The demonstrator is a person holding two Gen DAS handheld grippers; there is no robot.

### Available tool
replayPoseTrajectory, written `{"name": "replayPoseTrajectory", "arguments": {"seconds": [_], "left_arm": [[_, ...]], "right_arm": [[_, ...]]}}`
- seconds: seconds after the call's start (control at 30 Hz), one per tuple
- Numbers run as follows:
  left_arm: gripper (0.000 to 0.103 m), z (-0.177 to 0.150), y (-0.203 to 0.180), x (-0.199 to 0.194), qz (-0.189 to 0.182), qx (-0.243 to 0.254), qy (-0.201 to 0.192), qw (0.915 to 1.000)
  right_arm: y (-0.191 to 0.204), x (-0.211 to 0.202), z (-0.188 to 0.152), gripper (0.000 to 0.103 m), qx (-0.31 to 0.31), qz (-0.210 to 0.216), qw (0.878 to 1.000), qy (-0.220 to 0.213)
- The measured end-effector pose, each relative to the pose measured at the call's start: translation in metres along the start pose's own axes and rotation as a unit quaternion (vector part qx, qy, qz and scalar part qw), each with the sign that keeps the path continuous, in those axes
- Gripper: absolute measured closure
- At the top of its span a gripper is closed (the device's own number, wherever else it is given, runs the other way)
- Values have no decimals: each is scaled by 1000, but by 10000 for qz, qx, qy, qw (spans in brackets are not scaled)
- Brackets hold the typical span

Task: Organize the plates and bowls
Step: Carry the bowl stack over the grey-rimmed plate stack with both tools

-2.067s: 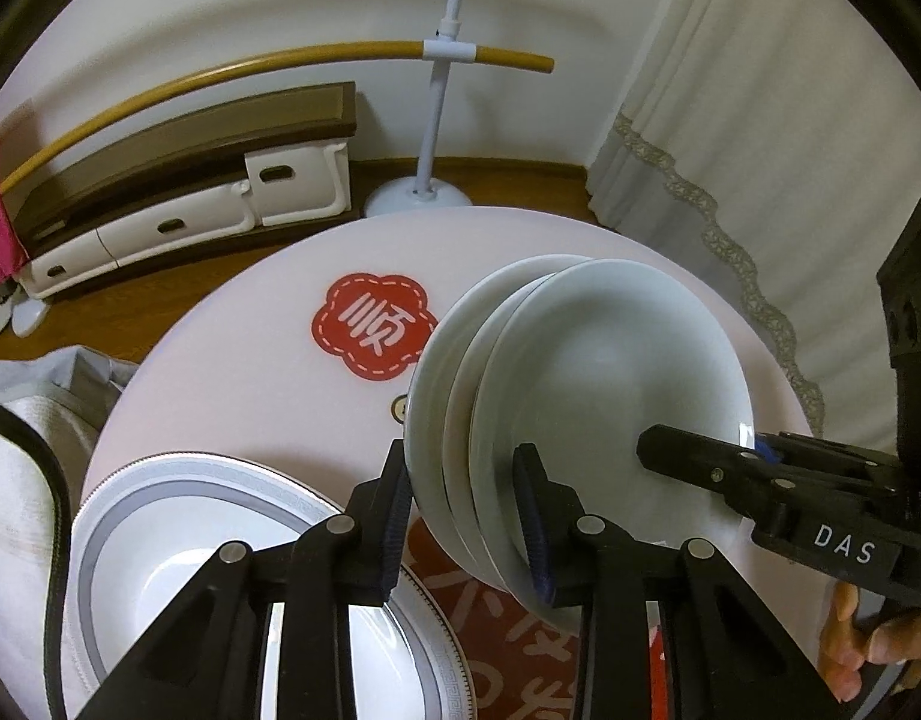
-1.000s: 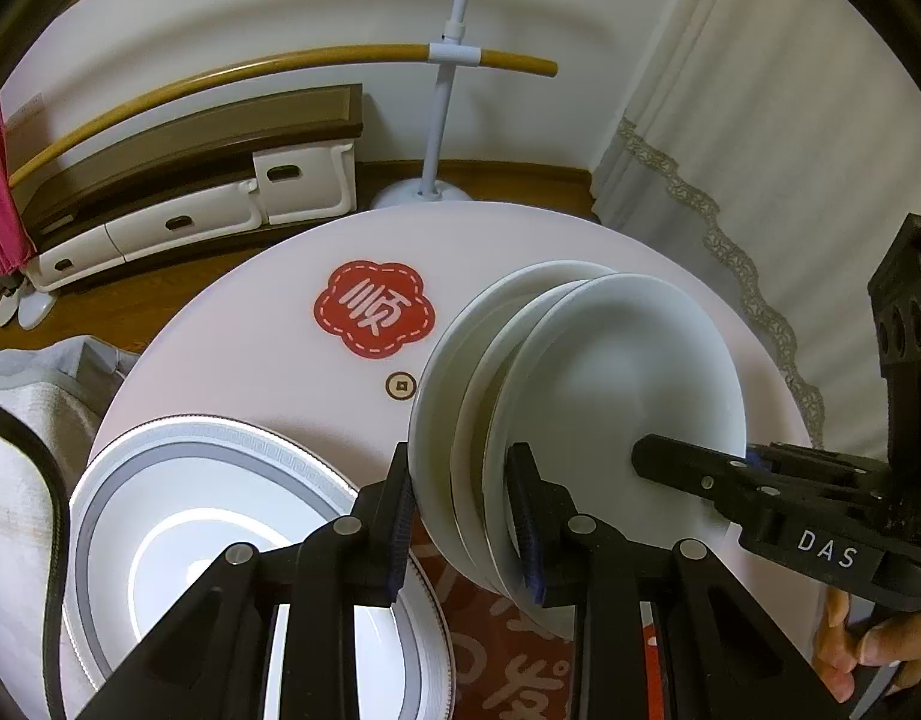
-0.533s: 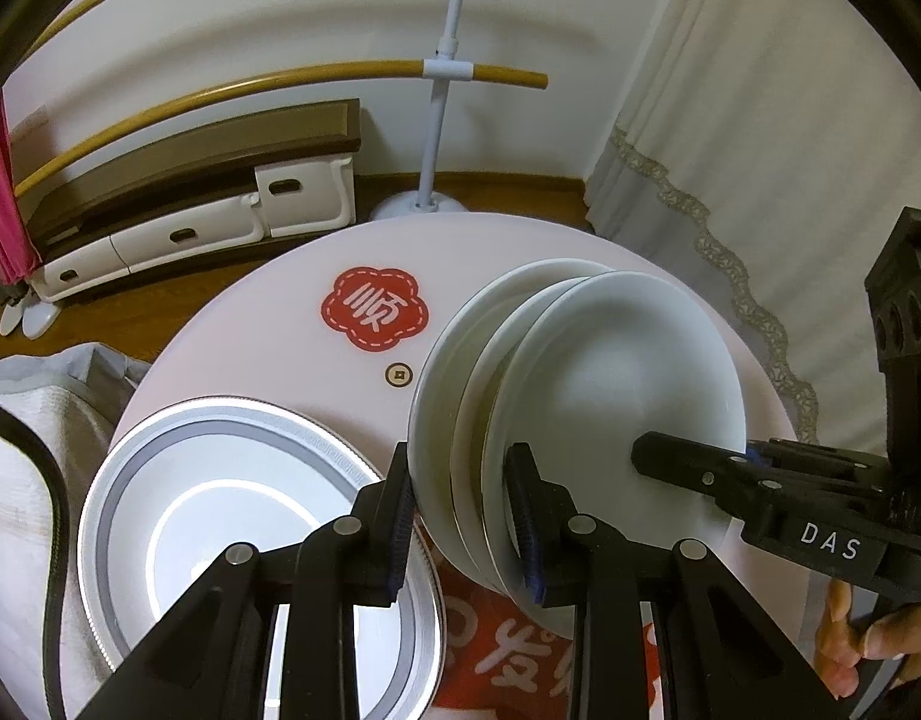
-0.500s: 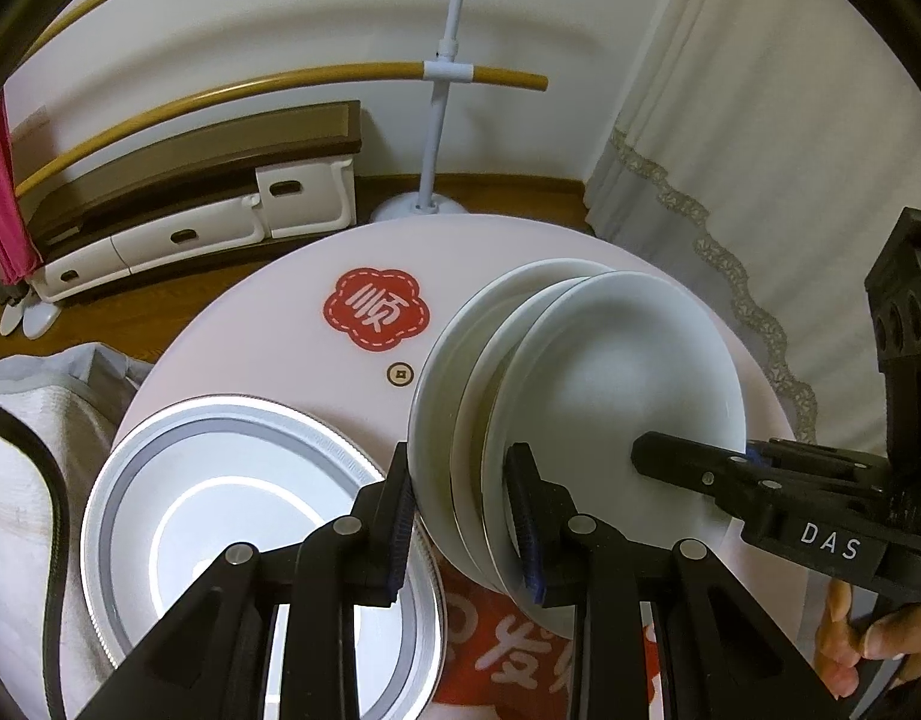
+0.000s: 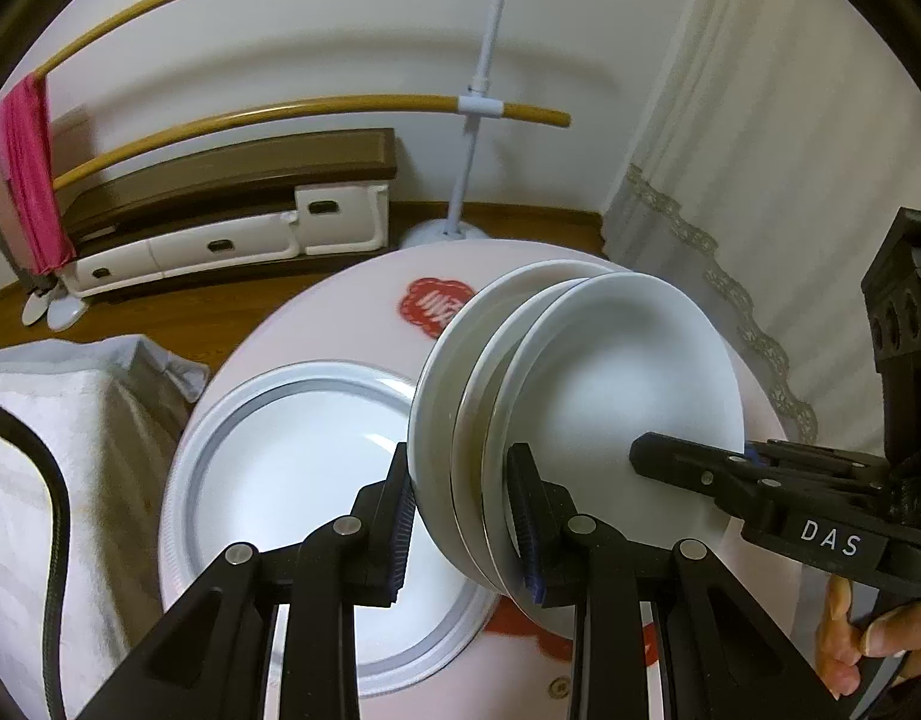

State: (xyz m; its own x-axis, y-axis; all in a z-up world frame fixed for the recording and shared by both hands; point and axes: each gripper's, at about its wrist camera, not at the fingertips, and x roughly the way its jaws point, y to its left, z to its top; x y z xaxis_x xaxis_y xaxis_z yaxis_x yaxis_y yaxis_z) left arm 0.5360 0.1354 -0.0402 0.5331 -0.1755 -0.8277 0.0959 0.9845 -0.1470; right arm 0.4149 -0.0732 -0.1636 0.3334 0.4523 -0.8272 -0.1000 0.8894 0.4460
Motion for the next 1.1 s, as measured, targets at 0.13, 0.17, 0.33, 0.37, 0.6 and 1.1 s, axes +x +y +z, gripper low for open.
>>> {"name": "replayPoseTrajectory", "arguments": {"seconds": [0.13,0.17,0.33,0.37,0.6,1.1], "left_arm": [[78,-16,16,-15,86,-121,-39,9999],[78,-20,19,-18,114,-151,-40,9998],[78,-39,32,-30,214,-304,-39,9993],[78,-42,34,-31,235,-329,-32,9992],[78,-58,47,-34,263,-454,68,9986],[77,-49,64,-15,188,-544,238,9981]], "right_arm": [[22,5,-9,84,-117,82,9999,68],[27,7,-11,84,-141,107,9998,96],[49,19,-23,84,-245,189,9992,234],[52,22,-25,84,-266,198,9991,264],[68,37,-39,84,-324,169,9984,437],[69,51,-40,84,-302,19,9975,642]]}}
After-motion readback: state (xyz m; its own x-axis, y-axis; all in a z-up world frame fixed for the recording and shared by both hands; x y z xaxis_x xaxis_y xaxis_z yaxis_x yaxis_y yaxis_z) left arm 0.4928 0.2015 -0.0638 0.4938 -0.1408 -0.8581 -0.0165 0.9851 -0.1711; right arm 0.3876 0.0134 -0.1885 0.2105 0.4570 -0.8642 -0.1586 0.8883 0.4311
